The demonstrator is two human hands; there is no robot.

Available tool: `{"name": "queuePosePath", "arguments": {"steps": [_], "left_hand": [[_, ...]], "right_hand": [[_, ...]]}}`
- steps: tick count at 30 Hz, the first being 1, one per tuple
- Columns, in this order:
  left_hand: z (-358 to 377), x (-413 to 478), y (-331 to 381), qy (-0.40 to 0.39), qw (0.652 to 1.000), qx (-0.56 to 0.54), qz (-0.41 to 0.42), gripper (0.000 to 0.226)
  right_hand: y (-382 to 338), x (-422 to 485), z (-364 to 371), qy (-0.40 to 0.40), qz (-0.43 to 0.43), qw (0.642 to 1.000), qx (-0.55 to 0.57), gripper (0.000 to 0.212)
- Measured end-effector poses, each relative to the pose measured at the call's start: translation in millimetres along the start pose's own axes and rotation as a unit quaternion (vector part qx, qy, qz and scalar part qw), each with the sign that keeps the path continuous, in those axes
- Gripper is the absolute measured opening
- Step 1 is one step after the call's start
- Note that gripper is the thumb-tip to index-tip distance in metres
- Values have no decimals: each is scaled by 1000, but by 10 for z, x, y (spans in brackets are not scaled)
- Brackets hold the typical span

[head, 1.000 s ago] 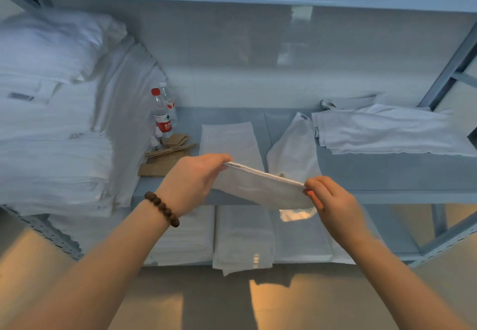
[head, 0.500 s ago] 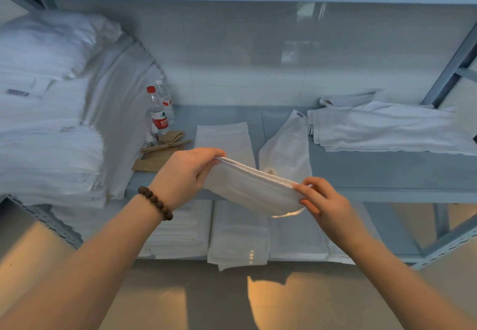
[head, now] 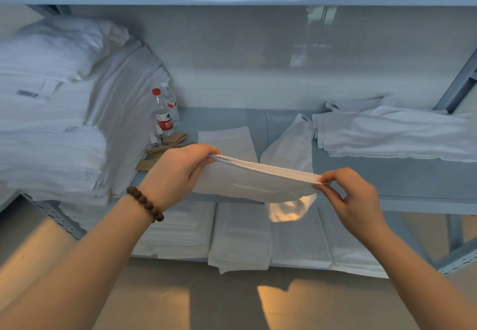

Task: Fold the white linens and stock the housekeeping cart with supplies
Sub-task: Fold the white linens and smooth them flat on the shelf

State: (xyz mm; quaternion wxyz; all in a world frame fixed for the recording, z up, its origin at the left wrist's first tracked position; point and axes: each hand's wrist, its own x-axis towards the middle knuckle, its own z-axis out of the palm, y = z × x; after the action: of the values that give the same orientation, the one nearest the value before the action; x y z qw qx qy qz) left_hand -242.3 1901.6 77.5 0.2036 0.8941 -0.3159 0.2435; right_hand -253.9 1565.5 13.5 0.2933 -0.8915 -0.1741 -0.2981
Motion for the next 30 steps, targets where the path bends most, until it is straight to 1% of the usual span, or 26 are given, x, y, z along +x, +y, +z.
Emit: {"name": "queuePosePath", "arguments": {"steps": [2, 4, 6, 7, 9, 11, 14, 17, 19, 21, 23, 25, 27, 29, 30], "left_hand": [[-76, -19, 20, -12, 1000, 19, 6, 33], [-138, -48, 30, -30, 999, 43, 13, 22], [-200, -95, 49, -41, 997, 63, 25, 23], [-244, -123, 54, -36, 996, 72, 28, 23], [-332, -171, 49, -11, 996, 84, 25, 33], [-366, -199, 0, 19, 996, 82, 13, 37], [-305, -216, -138, 25, 997, 71, -28, 36], [-190, -225, -333, 43, 995, 54, -77, 26], [-108, -201, -507, 65, 991, 26, -112, 15], [4, -142, -695, 95, 982, -19, -165, 11], [150, -46, -906, 130, 961, -84, -230, 9], [302, 80, -1158, 152, 935, -134, -290, 9], [449, 221, -1456, 161, 906, -180, -347, 15], [598, 384, -1756, 158, 879, -237, -382, 22], [678, 466, -1912, 154, 870, -253, -394, 23]], "right_hand": [[-30, 88, -66, 17, -25, 1000, -6, 8], [-65, 180, -103, 26, -57, 998, -14, 10], [-109, 257, -123, 36, -84, 996, -19, 12], [-135, 287, -134, 46, -93, 994, -18, 13], [-186, 355, -141, 75, -114, 990, -16, 20], [-223, 455, -105, 97, -146, 984, -20, 23], [-219, 632, 65, 72, -160, 984, -32, 19], [-202, 805, 296, 29, -125, 992, -8, 13], [-199, 920, 484, 0, -81, 995, 52, 12], [-190, 1047, 706, -9, -16, 993, 114, 11], [-131, 1203, 965, -9, 52, 986, 156, 11], [-26, 1415, 1228, -7, 101, 980, 171, 8], [92, 1658, 1485, -7, 152, 971, 186, 3], [211, 1895, 1736, -7, 207, 955, 213, 6], [288, 2009, 1868, -6, 224, 951, 211, 7]]}}
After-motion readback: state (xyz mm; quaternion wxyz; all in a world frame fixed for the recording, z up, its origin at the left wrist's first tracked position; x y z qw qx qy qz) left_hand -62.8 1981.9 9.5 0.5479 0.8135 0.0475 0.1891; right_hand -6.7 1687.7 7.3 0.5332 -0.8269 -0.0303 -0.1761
